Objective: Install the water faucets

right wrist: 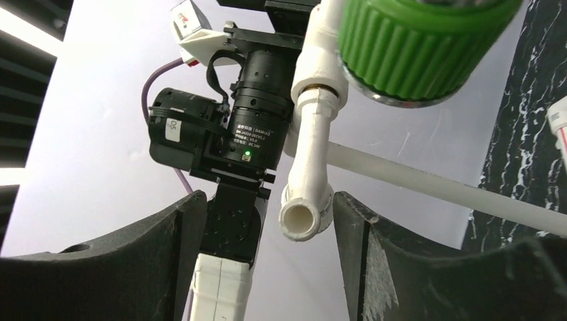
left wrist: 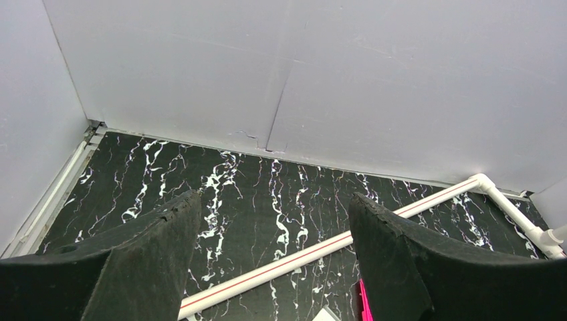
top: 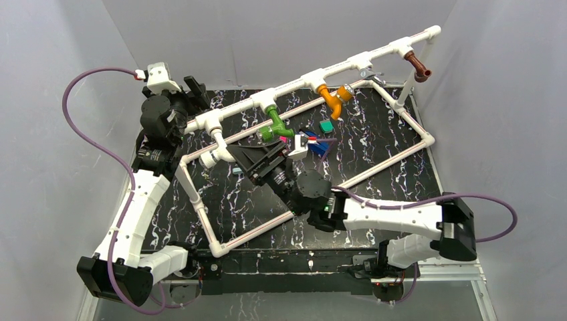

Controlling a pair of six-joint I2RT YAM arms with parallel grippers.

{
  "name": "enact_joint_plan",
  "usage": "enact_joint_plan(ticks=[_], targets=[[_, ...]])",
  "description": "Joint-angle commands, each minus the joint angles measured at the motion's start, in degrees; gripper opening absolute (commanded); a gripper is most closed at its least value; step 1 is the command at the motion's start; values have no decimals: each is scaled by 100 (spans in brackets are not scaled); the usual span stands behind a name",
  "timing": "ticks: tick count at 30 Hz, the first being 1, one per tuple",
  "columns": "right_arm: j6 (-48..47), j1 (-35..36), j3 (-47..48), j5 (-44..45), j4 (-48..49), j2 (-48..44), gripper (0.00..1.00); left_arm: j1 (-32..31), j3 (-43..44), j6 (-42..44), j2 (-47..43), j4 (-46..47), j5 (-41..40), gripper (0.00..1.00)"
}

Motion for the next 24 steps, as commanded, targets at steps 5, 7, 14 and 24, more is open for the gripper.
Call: enact_joint_plan(ticks=[5, 7, 14, 24], targets=[[-1782, -12, -349, -116, -671, -988, 77, 91, -798, 12, 672, -1949, -73, 78], [-2227, -4, -466, -82, -787, -1270, 77, 88, -797, 12, 672, -1949, -79, 78], [-4312, -12, -513, -516, -1185, -1952, 76, 84, -796, 12, 681, -1949, -88, 78], [-7698, -9, 580, -1659, -2696, -1866, 78, 87, -799, 16, 708, -1949, -82, 78]])
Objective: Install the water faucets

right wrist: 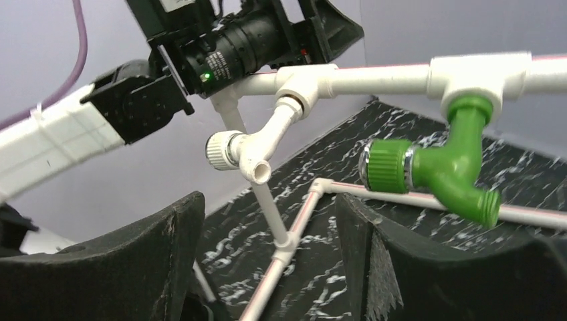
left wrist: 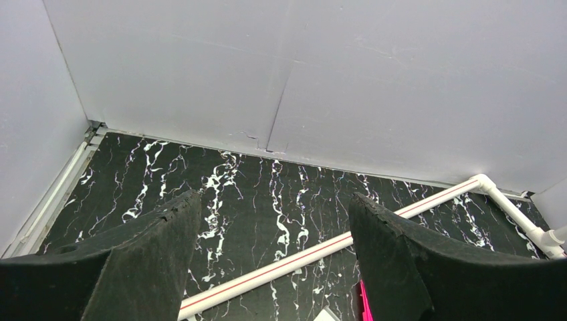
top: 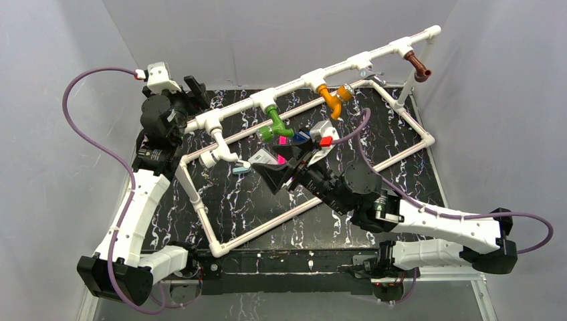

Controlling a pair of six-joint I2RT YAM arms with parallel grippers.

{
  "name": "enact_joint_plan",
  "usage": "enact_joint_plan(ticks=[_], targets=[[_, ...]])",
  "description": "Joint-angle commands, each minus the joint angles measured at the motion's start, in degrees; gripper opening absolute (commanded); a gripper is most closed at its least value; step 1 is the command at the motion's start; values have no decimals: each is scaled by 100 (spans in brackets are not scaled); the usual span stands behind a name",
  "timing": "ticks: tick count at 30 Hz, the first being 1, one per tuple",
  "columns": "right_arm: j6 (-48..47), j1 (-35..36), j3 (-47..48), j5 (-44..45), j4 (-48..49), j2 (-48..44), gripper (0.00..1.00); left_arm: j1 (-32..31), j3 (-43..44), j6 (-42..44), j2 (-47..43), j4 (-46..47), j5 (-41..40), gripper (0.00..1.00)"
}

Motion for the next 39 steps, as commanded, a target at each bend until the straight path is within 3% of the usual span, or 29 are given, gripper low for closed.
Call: enact_joint_plan(ticks=[1, 7, 15, 28, 39], targets=[[-2185, 0, 541, -796, -555, 58, 78, 92, -798, 17, 688, -1971, -81, 78], [-4340, 3, 989, -1949, -1186, 275, 76, 89, -796, 19, 697, -1970, -90, 78], [-7047, 80, 806, -2123, -818, 497, 79, 88, -793, 27, 705, -1970, -118, 78], [-9826, 480, 983, -886, -376, 1407, 81, 89, -782, 27, 767, -1986, -115, 78], [-10733, 513, 1457, 13, 560, 2377, 81, 89, -783, 26, 764, -1989, -107, 78]])
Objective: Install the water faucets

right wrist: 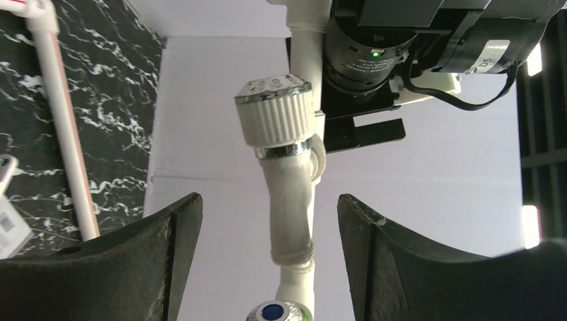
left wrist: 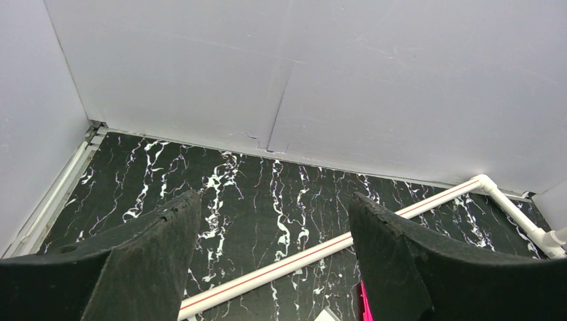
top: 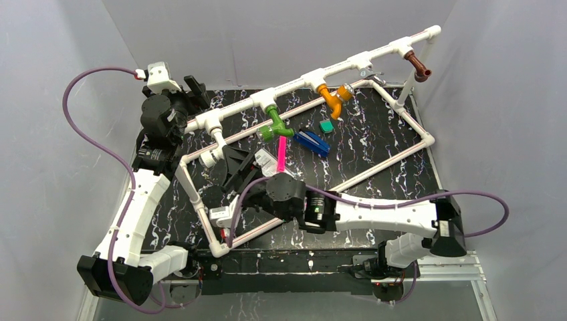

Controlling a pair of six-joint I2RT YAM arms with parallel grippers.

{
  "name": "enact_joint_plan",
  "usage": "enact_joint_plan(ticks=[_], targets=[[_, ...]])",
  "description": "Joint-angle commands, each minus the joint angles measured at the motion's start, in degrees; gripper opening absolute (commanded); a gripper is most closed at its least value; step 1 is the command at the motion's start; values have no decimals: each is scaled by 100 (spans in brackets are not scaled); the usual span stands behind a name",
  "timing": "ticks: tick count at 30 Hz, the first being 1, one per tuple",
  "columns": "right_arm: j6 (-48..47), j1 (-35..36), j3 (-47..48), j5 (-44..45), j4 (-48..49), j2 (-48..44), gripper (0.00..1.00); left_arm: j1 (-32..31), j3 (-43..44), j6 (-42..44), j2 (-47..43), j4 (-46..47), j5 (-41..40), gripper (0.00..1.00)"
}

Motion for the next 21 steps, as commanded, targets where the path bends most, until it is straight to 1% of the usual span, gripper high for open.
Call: enact_joint_plan(ticks=[1, 3, 10, 12, 17, 21], targets=[[-469, 30, 585, 574, 865, 323, 81, 89, -789, 32, 743, -1990, -90, 78], [-477, 26, 716, 661, 944, 488, 80, 95, -796, 36, 739, -1990, -84, 78], [-442, 26, 1029, 853, 963, 870, 72, 95, -785, 36, 729, -1990, -76, 78], [-399, 9, 1118, 933, 968, 952, 69, 89, -788, 36, 730, -1990, -67, 78], [-311, -69, 1175, 999, 1038, 1081, 58, 89, -797, 36, 721, -1988, -66, 78], [-196, -95, 1184, 1024, 1111, 1129, 52, 89, -803, 36, 721, -1990, -57, 78]])
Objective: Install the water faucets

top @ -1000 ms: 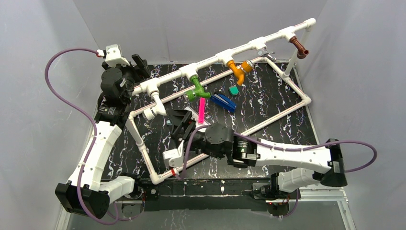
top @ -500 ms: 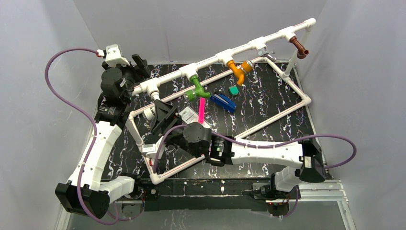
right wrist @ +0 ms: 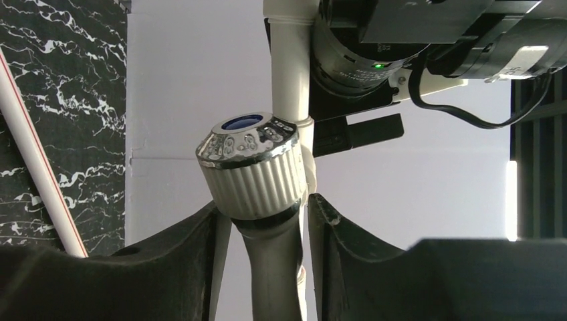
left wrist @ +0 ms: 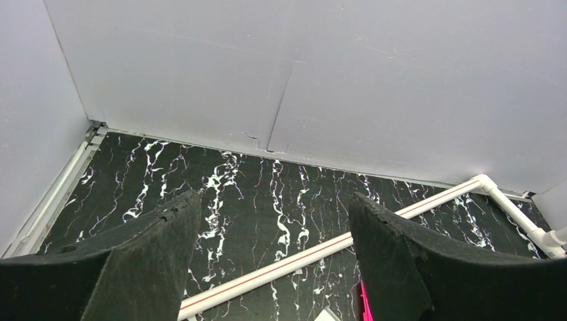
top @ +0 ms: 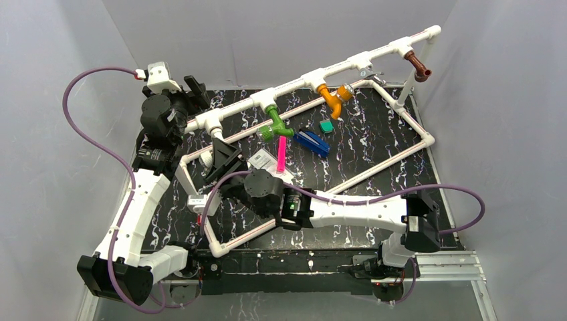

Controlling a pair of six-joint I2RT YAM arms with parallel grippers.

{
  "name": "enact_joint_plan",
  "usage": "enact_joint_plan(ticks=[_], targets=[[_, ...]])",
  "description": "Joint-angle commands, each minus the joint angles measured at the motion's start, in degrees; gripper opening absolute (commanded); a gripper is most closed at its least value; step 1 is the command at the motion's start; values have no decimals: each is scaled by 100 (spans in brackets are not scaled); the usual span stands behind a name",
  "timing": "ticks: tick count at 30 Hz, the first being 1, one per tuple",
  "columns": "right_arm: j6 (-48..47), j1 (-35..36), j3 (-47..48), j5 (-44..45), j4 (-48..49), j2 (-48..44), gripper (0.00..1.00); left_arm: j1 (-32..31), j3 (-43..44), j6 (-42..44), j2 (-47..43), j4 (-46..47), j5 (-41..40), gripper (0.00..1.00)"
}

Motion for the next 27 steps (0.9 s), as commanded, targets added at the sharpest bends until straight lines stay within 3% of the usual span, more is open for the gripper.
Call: enact_joint_plan(ticks=[1, 6, 11, 12, 19, 27], targets=[[176, -54, 294, 178, 426, 13, 50, 89, -803, 34, 719, -1990, -59, 78], [446, -87, 267, 256, 461, 6, 36, 94, -798, 34, 719, -1990, -53, 78], [983, -106, 184, 178, 503, -39, 4, 92, -799, 34, 725, -1990, -50, 78], [1161, -113, 165, 156, 506, -54, 1, 90, -796, 34, 726, -1988, -50, 78], [2628, -133, -94, 73, 1206, -105, 1, 89, -798, 34, 719, -1990, -68, 78], [4858, -148, -825, 655, 3577, -97, 1, 90, -786, 34, 692, -1999, -69, 78]])
